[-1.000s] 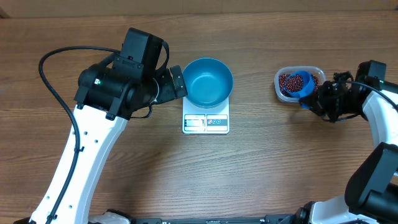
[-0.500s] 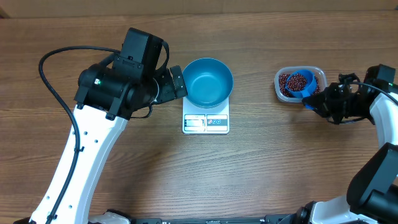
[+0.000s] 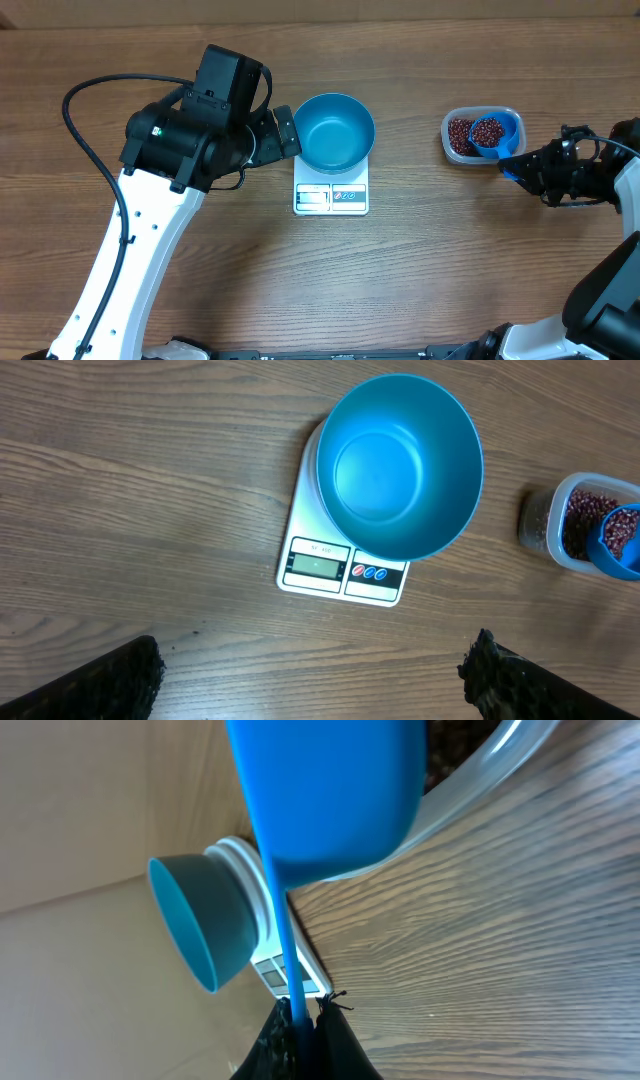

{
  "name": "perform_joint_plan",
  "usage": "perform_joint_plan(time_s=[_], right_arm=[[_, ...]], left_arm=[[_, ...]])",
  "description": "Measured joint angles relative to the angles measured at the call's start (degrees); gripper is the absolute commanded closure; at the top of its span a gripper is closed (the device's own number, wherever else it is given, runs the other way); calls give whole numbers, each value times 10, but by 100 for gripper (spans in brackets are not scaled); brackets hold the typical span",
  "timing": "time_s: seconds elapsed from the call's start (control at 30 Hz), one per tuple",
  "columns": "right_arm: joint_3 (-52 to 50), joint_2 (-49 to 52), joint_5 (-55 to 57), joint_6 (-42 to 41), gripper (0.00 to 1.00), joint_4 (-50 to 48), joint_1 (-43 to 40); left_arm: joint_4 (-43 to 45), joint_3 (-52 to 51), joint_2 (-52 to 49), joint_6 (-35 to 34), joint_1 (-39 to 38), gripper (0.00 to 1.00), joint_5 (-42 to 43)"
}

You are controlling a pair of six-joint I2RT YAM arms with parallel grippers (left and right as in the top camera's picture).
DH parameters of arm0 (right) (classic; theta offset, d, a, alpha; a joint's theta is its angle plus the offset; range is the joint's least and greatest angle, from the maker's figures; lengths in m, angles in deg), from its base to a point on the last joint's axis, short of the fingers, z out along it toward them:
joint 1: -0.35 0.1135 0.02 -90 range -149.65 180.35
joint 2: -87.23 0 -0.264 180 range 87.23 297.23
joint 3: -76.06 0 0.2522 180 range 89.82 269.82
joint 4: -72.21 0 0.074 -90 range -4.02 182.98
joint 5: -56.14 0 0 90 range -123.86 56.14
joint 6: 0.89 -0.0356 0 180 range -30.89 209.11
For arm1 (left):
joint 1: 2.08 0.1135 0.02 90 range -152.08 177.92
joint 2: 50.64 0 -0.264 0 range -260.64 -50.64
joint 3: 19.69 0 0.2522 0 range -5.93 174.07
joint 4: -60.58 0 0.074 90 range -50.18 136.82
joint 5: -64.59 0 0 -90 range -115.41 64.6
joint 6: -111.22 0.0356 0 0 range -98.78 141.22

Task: Scoop item into bowl and weigh 150g on scale
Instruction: 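Lift the bean-filled blue cup upright out of the container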

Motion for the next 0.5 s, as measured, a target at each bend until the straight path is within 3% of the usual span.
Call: perform_joint_plan(time_s=[0.5], right_arm=[[0, 0, -48, 13, 96, -3, 0]], left_arm=[[0, 0, 0, 0, 0, 0, 0]])
